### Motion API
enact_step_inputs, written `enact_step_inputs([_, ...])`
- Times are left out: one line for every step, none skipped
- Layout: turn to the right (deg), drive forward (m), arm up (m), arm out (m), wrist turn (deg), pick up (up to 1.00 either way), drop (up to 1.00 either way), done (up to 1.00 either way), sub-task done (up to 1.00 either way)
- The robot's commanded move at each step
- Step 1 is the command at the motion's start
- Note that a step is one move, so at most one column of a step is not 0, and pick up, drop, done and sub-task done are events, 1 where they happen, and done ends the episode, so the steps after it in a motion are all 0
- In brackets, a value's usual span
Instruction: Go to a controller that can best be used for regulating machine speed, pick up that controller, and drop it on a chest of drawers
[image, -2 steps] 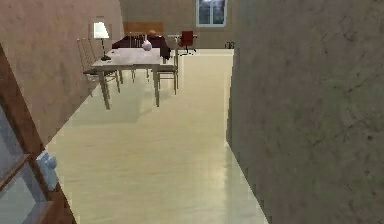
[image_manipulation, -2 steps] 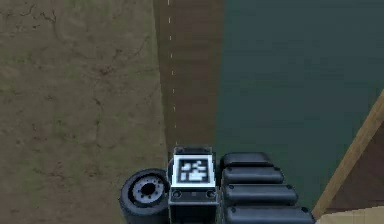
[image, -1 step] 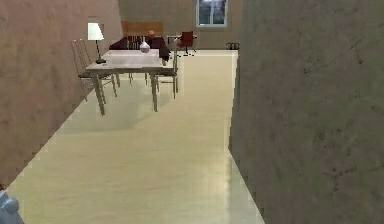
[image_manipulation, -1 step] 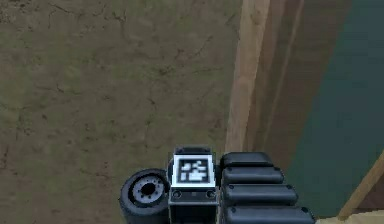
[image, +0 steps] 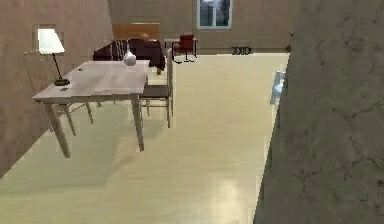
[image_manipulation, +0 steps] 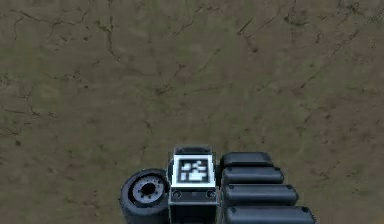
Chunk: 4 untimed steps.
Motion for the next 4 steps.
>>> enact_step_inputs([-3.0, 0.0, 0.0, 0.0, 0.0, 0.0, 0.0, 0.0, 0.0])
enact_step_inputs([0.0, 1.0, 0.0, 0.0, 0.0, 0.0, 0.0, 0.0, 0.0])
enact_step_inputs([-18.0, 0.0, 0.0, 0.0, 0.0, 0.0, 0.0, 0.0, 0.0])
enact_step_inputs([0.0, 0.1, 0.0, 0.0, 0.0, 0.0, 0.0, 0.0, 0.0])
